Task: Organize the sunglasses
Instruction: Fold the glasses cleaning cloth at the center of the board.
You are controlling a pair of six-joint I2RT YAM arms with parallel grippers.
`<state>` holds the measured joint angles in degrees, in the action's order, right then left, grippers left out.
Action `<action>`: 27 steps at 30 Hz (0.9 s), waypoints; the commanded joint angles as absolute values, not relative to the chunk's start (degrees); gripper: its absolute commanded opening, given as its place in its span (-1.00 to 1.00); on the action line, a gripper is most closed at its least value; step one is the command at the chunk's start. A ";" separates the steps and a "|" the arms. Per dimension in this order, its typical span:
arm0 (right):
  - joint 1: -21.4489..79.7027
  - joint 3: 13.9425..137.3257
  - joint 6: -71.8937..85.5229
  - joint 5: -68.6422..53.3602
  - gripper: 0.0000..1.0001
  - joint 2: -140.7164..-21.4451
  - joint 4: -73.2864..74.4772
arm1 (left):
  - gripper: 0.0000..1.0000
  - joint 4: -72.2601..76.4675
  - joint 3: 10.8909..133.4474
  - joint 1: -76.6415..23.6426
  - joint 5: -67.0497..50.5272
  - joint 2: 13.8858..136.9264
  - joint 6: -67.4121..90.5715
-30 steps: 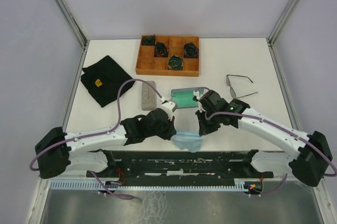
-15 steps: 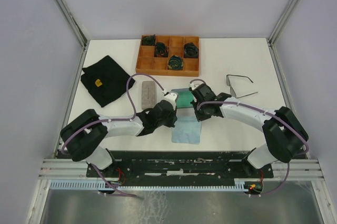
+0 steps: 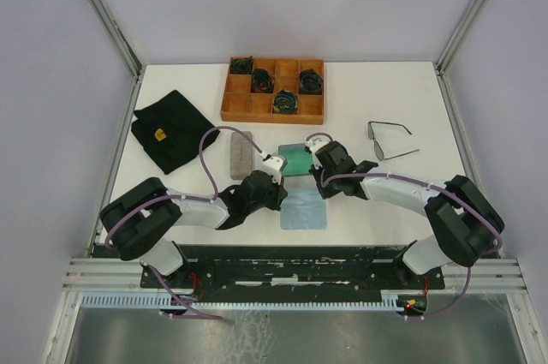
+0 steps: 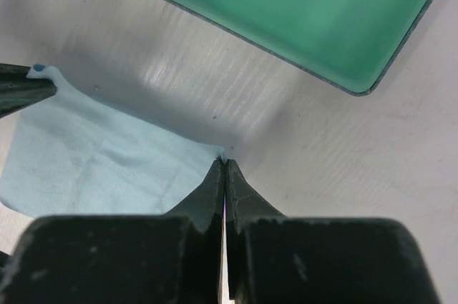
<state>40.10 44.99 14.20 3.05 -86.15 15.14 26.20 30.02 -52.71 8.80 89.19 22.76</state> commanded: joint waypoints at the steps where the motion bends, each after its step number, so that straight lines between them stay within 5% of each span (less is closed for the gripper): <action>1: 39.94 42.78 9.50 2.46 -1.00 -82.32 9.50 | -0.95 37.56 27.62 -52.51 6.61 86.77 17.88; 27: 39.84 36.84 5.37 5.27 -1.00 -75.85 1.73 | -0.95 42.47 25.77 -52.49 8.24 87.84 12.92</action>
<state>40.01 38.50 6.98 3.84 -79.72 4.97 35.66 27.68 -52.71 7.44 88.51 16.78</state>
